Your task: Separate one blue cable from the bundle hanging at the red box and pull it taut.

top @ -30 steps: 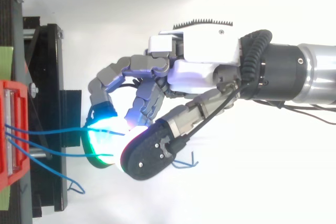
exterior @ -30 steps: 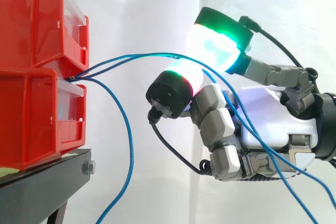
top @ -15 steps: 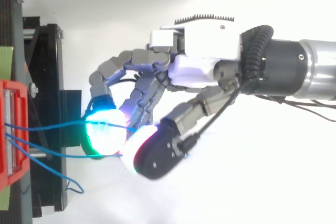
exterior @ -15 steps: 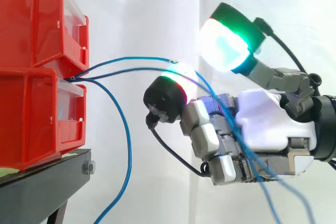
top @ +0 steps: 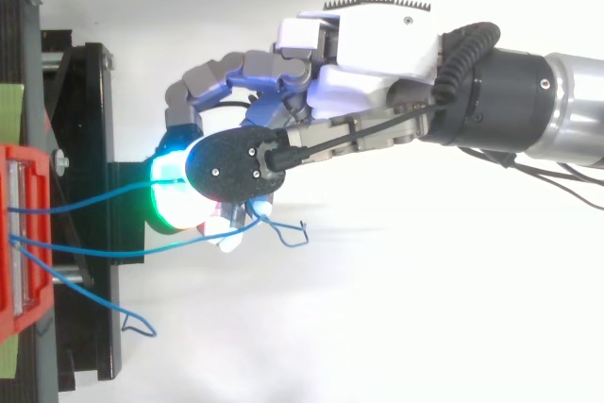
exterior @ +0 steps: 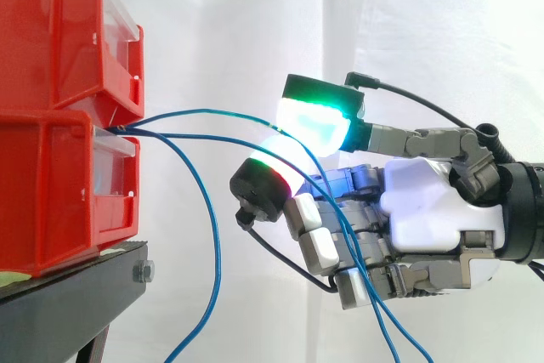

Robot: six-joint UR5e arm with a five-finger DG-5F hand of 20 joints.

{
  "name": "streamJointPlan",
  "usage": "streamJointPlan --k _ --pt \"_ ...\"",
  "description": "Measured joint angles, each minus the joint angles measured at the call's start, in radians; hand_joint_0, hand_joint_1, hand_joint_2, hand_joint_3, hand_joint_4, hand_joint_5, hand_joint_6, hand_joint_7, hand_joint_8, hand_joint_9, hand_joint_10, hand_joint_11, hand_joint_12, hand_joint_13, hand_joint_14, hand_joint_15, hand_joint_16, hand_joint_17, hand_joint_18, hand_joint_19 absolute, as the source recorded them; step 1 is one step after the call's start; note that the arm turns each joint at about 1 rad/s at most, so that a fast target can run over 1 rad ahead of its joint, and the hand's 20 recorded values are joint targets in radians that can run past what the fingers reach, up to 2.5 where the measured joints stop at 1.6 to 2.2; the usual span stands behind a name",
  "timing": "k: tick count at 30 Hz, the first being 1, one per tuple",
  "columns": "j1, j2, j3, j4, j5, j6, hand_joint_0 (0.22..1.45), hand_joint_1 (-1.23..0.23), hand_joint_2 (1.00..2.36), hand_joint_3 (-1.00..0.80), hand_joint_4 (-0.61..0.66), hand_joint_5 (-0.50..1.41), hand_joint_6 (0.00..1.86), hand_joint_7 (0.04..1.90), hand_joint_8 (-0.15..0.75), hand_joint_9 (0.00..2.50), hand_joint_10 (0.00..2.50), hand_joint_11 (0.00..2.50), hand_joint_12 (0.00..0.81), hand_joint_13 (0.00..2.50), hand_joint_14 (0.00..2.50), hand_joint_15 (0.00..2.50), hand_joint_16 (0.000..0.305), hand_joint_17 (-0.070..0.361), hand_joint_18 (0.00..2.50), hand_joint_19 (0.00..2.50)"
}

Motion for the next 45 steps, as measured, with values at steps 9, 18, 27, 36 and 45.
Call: streamJointPlan --k 9,18,27,36,45 --pt "0.004 0.0 0.0 0.0 0.008 -0.003 0.53 -0.68 1.01 -0.41 0.17 -0.15 0.76 1.21 0.303 0.84 0.02 0.65 0.399 0.98 0.02 0.51 0.051 0.115 1.07 0.57" --pt "0.014 0.0 0.0 0.003 0.011 -0.003 0.51 -0.61 1.0 -0.5 0.17 -0.14 0.74 1.21 0.302 0.81 0.01 0.61 0.4 0.96 0.02 0.49 0.051 0.116 1.06 0.58" --pt "0.018 0.0 0.0 0.003 0.022 -0.003 0.59 -0.73 1.02 -0.14 0.13 -0.15 0.8 1.25 0.294 0.82 0.02 0.61 0.387 0.97 0.02 0.49 0.048 0.108 1.07 0.59" --pt "0.018 0.0 0.0 0.003 0.022 -0.003 0.59 -0.75 1.02 -0.04 0.11 -0.15 0.82 1.26 0.316 0.85 0.01 0.6 0.408 1.02 0.01 0.5 0.053 0.119 1.15 0.57" --pt "0.02 0.0 0.0 0.004 0.022 -0.003 0.59 -0.75 1.02 0.03 0.05 -0.14 0.84 1.26 0.361 1.04 0.02 0.73 0.414 1.14 0.02 0.57 0.054 0.122 1.24 0.54"
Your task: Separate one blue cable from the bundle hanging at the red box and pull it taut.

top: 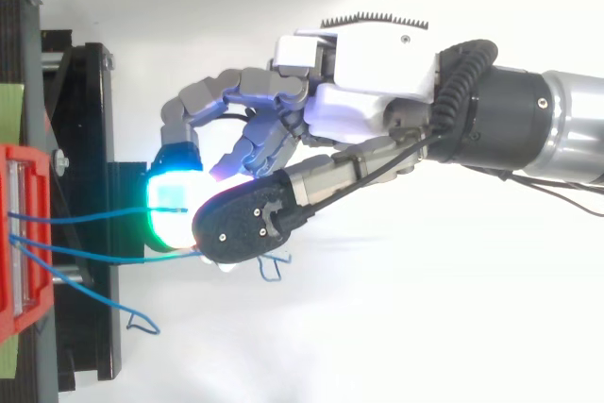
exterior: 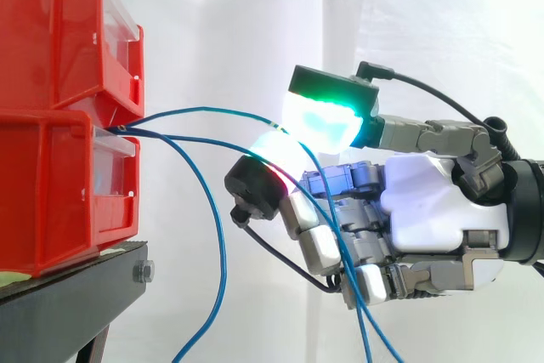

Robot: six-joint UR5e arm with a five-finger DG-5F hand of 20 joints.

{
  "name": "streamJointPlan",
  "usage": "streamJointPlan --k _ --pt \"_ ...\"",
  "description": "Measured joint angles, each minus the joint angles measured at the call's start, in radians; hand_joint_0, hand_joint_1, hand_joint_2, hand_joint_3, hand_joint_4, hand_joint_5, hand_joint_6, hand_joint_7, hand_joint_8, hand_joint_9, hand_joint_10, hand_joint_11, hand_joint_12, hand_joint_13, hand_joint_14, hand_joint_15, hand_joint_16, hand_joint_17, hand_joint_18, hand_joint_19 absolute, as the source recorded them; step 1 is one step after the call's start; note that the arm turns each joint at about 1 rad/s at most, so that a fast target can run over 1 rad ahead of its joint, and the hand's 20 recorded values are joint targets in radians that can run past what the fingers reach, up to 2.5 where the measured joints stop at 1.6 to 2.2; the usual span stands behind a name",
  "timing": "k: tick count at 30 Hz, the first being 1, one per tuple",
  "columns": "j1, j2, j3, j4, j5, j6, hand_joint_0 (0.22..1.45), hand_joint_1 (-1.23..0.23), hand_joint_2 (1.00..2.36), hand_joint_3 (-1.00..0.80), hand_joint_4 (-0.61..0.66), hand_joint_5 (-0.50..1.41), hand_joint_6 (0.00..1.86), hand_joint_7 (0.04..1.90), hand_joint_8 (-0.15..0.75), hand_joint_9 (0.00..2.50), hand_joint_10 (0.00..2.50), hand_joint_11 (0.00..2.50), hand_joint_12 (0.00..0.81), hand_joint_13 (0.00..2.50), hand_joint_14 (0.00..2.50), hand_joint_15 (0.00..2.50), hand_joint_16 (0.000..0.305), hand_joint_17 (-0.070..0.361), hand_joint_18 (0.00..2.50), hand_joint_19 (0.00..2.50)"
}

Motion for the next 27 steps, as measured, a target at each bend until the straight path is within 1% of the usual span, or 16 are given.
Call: streamJointPlan --k 3,6,9,11,13,14,16,18,19,22,23,24,25,26,27 --pt "0.002 0.0 0.0 0.0 0.0 0.0 0.59 -0.75 1.02 0.03 0.06 -0.14 0.84 1.26 0.369 1.07 0.02 0.75 0.41 1.2 0.02 0.64 0.054 0.122 1.26 0.54" --pt "0.003 0.0 0.0 0.0 0.0 0.0 0.6 -0.74 1.01 0.02 0.06 -0.14 0.84 1.27 0.37 1.13 0.02 0.86 0.415 1.27 0.02 0.81 0.054 0.122 1.26 0.56" --pt "0.004 0.0 0.0 -0.002 0.0 0.001 0.6 -0.73 1.02 0.0 0.07 -0.14 0.84 1.24 0.379 1.18 0.02 1.08 0.415 1.38 0.02 1.13 0.054 0.122 1.25 0.59" --pt "0.004 0.0 0.0 -0.003 0.0 0.002 0.6 -0.72 1.02 -0.02 0.08 -0.14 0.84 1.25 0.366 1.21 0.02 1.2 0.41 1.4 0.02 1.26 0.053 0.119 1.25 0.63" --pt "0.004 0.0 0.0 -0.003 0.0 0.002 0.61 -0.72 1.02 -0.02 0.08 -0.15 0.84 1.24 0.367 1.21 0.02 1.24 0.395 1.43 0.02 1.39 0.053 0.119 1.25 0.68" --pt "0.004 0.0 0.0 -0.003 0.0 0.002 0.6 -0.72 1.02 -0.02 0.08 -0.15 0.84 1.24 0.367 1.22 0.01 1.29 0.392 1.46 0.01 1.51 0.053 0.12 1.27 0.71" --pt "0.004 0.0 0.0 -0.001 0.0 0.002 0.6 -0.72 1.02 -0.01 0.08 -0.15 0.84 1.23 0.368 1.25 0.01 1.36 0.387 1.5 0.0 1.61 0.054 0.121 1.28 0.73" --pt "0.004 0.0 0.0 -0.001 0.0 0.002 0.6 -0.72 1.02 -0.01 0.07 -0.15 0.84 1.23 0.371 1.26 0.01 1.39 0.391 1.52 0.0 1.65 0.054 0.122 1.29 0.73" --pt "0.004 0.0 0.0 -0.001 0.0 0.002 0.6 -0.73 1.02 -0.02 0.08 -0.15 0.84 1.23 0.367 1.26 0.01 1.4 0.396 1.52 0.0 1.65 0.055 0.123 1.29 0.72" --pt "0.004 0.0 0.0 -0.002 0.0 0.003 0.6 -0.72 1.02 -0.02 0.08 -0.15 0.84 1.23 0.366 1.19 0.01 1.3 0.413 1.38 0.01 1.41 0.055 0.124 1.23 0.69" --pt "0.004 0.0 0.0 -0.003 0.0 0.003 0.6 -0.73 1.02 -0.02 0.08 -0.15 0.84 1.24 0.368 1.12 0.02 1.18 0.432 1.31 0.02 1.23 0.056 0.125 1.2 0.66" --pt "0.004 0.0 0.0 -0.003 0.0 0.003 0.6 -0.73 1.02 -0.02 0.08 -0.15 0.84 1.23 0.37 1.11 0.02 1.12 0.432 1.27 0.02 1.12 0.055 0.124 1.2 0.66" --pt "0.004 0.0 0.0 -0.003 0.0 0.003 0.6 -0.73 1.02 -0.02 0.08 -0.15 0.84 1.22 0.359 1.03 0.02 0.87 0.427 1.12 0.02 0.78 0.054 0.123 1.18 0.6" --pt "0.004 0.0 0.0 -0.003 0.0 0.002 0.6 -0.73 1.02 -0.02 0.08 -0.15 0.84 1.22 0.356 0.99 0.02 0.77 0.417 1.08 0.02 0.66 0.053 0.12 1.16 0.58" --pt "0.004 0.0 0.0 -0.004 0.0 0.002 0.6 -0.73 1.02 -0.02 0.07 -0.15 0.84 1.23 0.354 0.97 0.02 0.71 0.409 1.04 0.02 0.6 0.053 0.119 1.16 0.57"
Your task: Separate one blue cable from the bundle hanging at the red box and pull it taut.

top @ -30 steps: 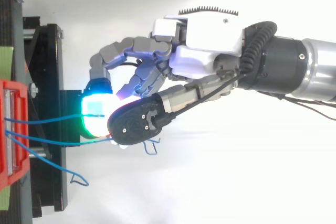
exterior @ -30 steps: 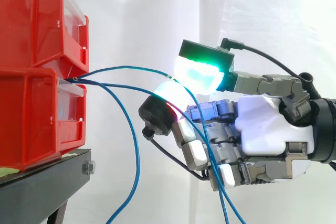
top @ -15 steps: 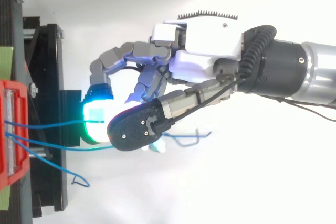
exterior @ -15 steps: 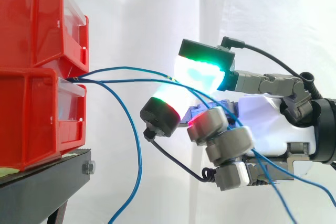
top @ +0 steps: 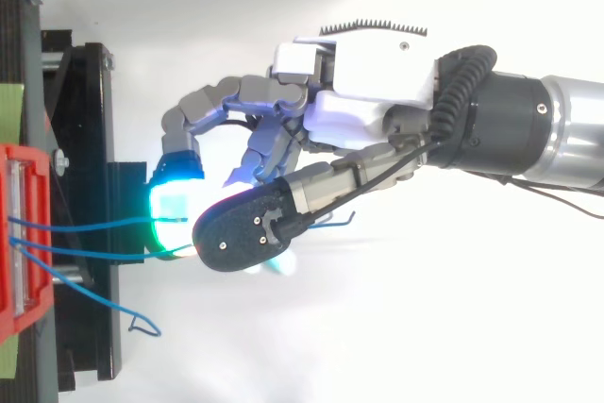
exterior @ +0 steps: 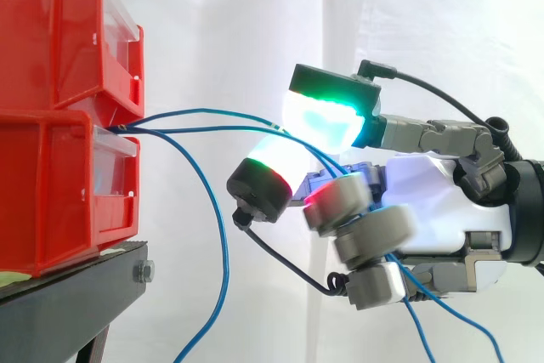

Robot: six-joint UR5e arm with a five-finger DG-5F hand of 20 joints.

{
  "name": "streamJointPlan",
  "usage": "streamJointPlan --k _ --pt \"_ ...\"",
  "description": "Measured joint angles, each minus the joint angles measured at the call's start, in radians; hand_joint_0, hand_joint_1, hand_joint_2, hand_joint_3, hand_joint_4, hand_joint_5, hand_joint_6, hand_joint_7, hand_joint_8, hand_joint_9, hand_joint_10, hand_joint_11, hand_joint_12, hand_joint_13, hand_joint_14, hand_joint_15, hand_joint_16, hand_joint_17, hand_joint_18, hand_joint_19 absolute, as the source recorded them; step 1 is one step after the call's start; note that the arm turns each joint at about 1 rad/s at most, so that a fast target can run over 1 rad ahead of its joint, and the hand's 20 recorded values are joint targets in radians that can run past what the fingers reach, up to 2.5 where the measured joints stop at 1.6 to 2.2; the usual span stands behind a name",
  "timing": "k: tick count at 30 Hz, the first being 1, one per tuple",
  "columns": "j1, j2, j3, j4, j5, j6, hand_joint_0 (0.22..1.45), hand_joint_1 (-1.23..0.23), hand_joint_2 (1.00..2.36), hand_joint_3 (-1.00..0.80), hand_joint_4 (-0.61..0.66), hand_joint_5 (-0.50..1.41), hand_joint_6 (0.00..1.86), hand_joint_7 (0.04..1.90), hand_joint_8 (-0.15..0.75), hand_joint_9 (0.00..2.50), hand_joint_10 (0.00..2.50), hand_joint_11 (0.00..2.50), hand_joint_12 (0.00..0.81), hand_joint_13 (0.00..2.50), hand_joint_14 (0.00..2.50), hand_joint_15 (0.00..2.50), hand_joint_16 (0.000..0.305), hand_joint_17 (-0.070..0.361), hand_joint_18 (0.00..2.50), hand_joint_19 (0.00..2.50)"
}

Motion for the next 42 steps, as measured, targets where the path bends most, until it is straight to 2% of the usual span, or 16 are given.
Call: streamJointPlan --k 2,5,11,18,20,22,24,25,26,29,34,35,40,42 --pt "0.0 0.0 0.0 0.0 0.0 0.0 0.6 -0.73 1.02 -0.02 0.07 -0.14 0.84 1.23 0.349 0.86 0.01 0.49 0.387 0.88 0.01 0.37 0.051 0.116 1.1 0.48" --pt "0.0 0.0 0.0 0.0 0.0 -0.001 0.6 -0.74 1.01 -0.01 0.07 -0.14 0.83 1.23 0.341 0.76 0.01 0.27 0.375 0.72 0.01 0.2 0.05 0.112 0.99 0.38" --pt "0.0 0.0 0.0 0.0 0.0 -0.001 0.59 -0.75 1.01 -0.01 0.06 -0.14 0.83 1.23 0.291 0.59 0.0 0.01 0.348 0.55 0.0 0.06 0.047 0.106 0.84 0.26" --pt "0.0 0.0 0.0 0.001 0.0 -0.001 0.59 -0.75 1.01 -0.01 0.05 -0.14 0.83 1.26 0.256 0.53 0.0 0.0 0.354 0.48 0.0 0.06 0.049 0.109 0.75 0.28" --pt "0.001 0.0 0.0 0.0 0.0 -0.002 0.59 -0.75 1.01 0.0 0.04 -0.14 0.83 1.25 0.272 0.6 0.0 0.09 0.37 0.51 0.0 0.09 0.05 0.113 0.77 0.3" --pt "0.0 0.0 0.0 0.0 0.0 -0.002 0.6 -0.76 1.02 0.02 0.04 -0.14 0.83 1.27 0.307 0.81 0.01 0.44 0.392 0.63 0.01 0.19 0.051 0.116 0.85 0.33" --pt "0.001 0.0 0.0 0.0 0.0 -0.002 0.6 -0.76 1.01 0.03 0.04 -0.14 0.84 1.26 0.318 0.87 0.01 0.52 0.392 0.64 0.01 0.21 0.051 0.115 0.85 0.34" --pt "0.0 0.0 0.0 0.0 0.0 -0.002 0.61 -0.77 1.02 0.04 0.03 -0.14 0.84 1.28 0.332 0.97 0.02 0.72 0.397 0.7 0.01 0.28 0.052 0.116 0.91 0.36" --pt "0.0 0.0 0.0 0.0 0.0 -0.002 0.61 -0.78 1.02 0.04 0.03 -0.14 0.84 1.29 0.335 0.98 0.02 0.79 0.398 0.73 0.01 0.32 0.051 0.115 0.92 0.39" --pt "0.0 0.0 0.0 -0.001 0.0 -0.003 0.63 -0.79 1.02 0.0 0.04 -0.15 0.85 1.25 0.335 1.01 0.02 0.93 0.388 0.82 0.02 0.45 0.048 0.108 0.96 0.45" --pt "0.0 0.0 -0.016 0.007 -0.002 -0.007 0.63 -0.79 1.03 -0.06 0.06 -0.17 0.85 1.21 0.329 1.01 0.02 0.99 0.365 0.86 0.02 0.5 0.043 0.098 0.95 0.47" --pt "0.0 0.0 -0.02 0.011 -0.003 -0.007 0.63 -0.79 1.03 -0.06 0.06 -0.17 0.85 1.21 0.328 1.05 0.02 1.15 0.363 0.88 0.02 0.52 0.043 0.096 0.96 0.47" --pt "0.0 0.0 -0.029 0.024 -0.003 -0.008 0.63 -0.78 1.03 -0.09 0.07 -0.17 0.84 1.2 0.338 1.13 0.01 1.5 0.368 0.9 0.02 0.57 0.043 0.097 0.97 0.48" --pt "0.0 0.0 -0.03 0.024 -0.003 -0.008 0.63 -0.78 1.03 -0.09 0.06 -0.17 0.84 1.2 0.343 1.1 0.01 1.43 0.371 0.91 0.02 0.57 0.044 0.098 0.98 0.48"
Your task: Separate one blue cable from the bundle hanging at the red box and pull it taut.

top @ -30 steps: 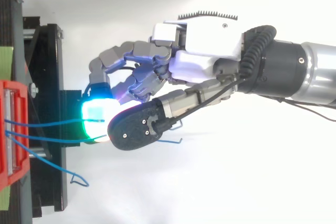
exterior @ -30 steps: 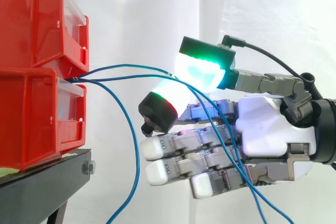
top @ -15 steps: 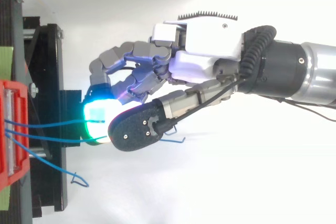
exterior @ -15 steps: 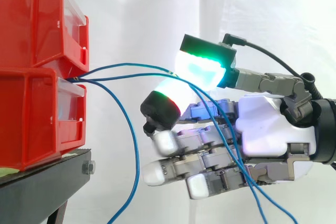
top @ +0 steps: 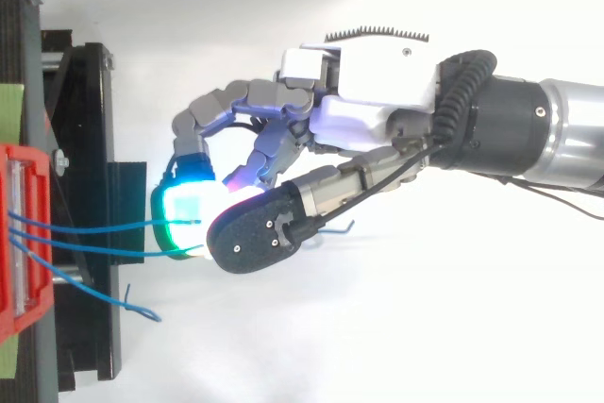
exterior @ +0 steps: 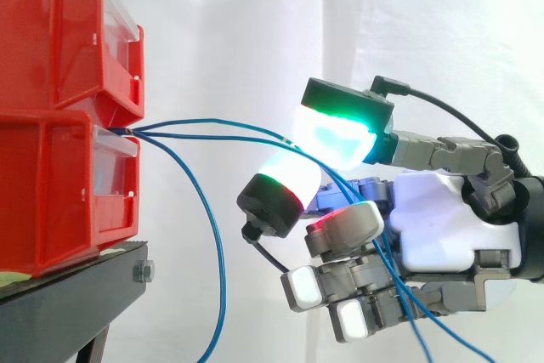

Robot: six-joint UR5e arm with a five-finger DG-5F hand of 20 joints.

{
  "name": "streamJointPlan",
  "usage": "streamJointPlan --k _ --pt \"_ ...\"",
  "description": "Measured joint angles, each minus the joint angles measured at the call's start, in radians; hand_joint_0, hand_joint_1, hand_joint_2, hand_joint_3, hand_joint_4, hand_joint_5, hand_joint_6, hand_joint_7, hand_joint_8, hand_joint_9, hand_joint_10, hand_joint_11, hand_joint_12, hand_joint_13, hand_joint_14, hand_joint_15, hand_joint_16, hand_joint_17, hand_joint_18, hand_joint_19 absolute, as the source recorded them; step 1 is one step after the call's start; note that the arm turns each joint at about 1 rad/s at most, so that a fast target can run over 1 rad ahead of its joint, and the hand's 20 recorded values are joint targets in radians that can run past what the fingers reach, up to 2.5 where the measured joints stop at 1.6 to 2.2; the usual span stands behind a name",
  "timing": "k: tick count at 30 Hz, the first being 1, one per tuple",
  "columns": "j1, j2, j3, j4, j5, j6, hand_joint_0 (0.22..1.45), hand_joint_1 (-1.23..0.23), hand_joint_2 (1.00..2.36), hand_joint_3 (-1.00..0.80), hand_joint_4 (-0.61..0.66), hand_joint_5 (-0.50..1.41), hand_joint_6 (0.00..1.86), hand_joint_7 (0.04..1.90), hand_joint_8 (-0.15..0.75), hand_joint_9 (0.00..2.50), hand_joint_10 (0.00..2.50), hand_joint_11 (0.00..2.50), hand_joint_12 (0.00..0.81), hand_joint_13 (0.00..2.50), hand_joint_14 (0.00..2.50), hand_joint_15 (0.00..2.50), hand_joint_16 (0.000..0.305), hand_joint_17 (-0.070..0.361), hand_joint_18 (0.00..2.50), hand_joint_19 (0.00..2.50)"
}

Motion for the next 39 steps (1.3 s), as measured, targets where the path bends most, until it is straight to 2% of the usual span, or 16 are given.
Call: streamJointPlan --k 1,3,9,12,17,23,25,27,30,32,39 --pt "0.0 0.0 0.0 0.0 0.0 0.0 0.63 -0.77 1.03 -0.08 0.05 -0.17 0.84 1.19 0.348 1.02 0.01 1.26 0.369 0.9 0.02 0.56 0.044 0.099 0.98 0.48" --pt "0.0 0.0 0.0 0.0 -0.001 0.0 0.63 -0.77 1.03 -0.06 0.05 -0.17 0.84 1.2 0.345 1.0 0.02 1.17 0.369 0.9 0.02 0.55 0.044 0.098 0.98 0.48" --pt "0.0 0.001 -0.001 -0.008 -0.002 -0.005 0.62 -0.78 1.03 -0.01 0.01 -0.16 0.85 1.22 0.344 0.96 0.02 1.05 0.372 0.89 0.02 0.53 0.045 0.1 0.97 0.48" --pt "-0.003 0.004 -0.001 -0.031 -0.004 -0.035 0.62 -0.78 1.03 0.01 0.01 -0.16 0.85 1.22 0.348 0.95 0.02 1.03 0.374 0.89 0.02 0.52 0.046 0.103 0.98 0.48" --pt "-0.016 0.047 -0.001 -0.114 -0.004 -0.15 0.62 -0.78 1.02 0.01 0.03 -0.15 0.85 1.23 0.351 0.96 0.02 0.97 0.379 0.89 0.02 0.52 0.047 0.105 0.99 0.47" --pt "-0.021 0.106 -0.001 -0.236 0.015 -0.308 0.62 -0.78 1.02 0.01 0.03 -0.15 0.85 1.22 0.356 0.96 0.02 0.92 0.382 0.89 0.02 0.51 0.048 0.107 0.99 0.47" --pt "-0.021 0.114 -0.001 -0.259 0.025 -0.356 0.61 -0.78 1.02 0.02 0.03 -0.15 0.85 1.22 0.351 0.96 0.02 0.92 0.382 0.89 0.02 0.51 0.047 0.107 1.0 0.47" --pt "-0.021 0.116 -0.001 -0.263 0.031 -0.373 0.61 -0.78 1.02 0.02 0.03 -0.15 0.85 1.23 0.358 0.97 0.02 0.93 0.383 0.89 0.02 0.51 0.048 0.108 1.0 0.47" --pt "-0.018 0.118 -0.001 -0.242 0.036 -0.353 0.62 -0.78 1.02 0.03 0.03 -0.15 0.85 1.23 0.363 0.98 0.02 0.91 0.386 0.9 0.02 0.51 0.049 0.11 1.01 0.46" --pt "-0.015 0.117 -0.001 -0.219 0.039 -0.314 0.62 -0.78 1.02 0.04 0.03 -0.15 0.85 1.25 0.365 0.98 0.02 0.91 0.391 0.9 0.02 0.5 0.05 0.112 1.01 0.46" --pt "-0.001 0.109 -0.002 -0.193 0.06 -0.14 0.62 -0.78 1.02 0.07 0.02 -0.14 0.86 1.28 0.373 1.0 0.01 0.91 0.406 0.89 0.01 0.49 0.052 0.116 1.02 0.45"
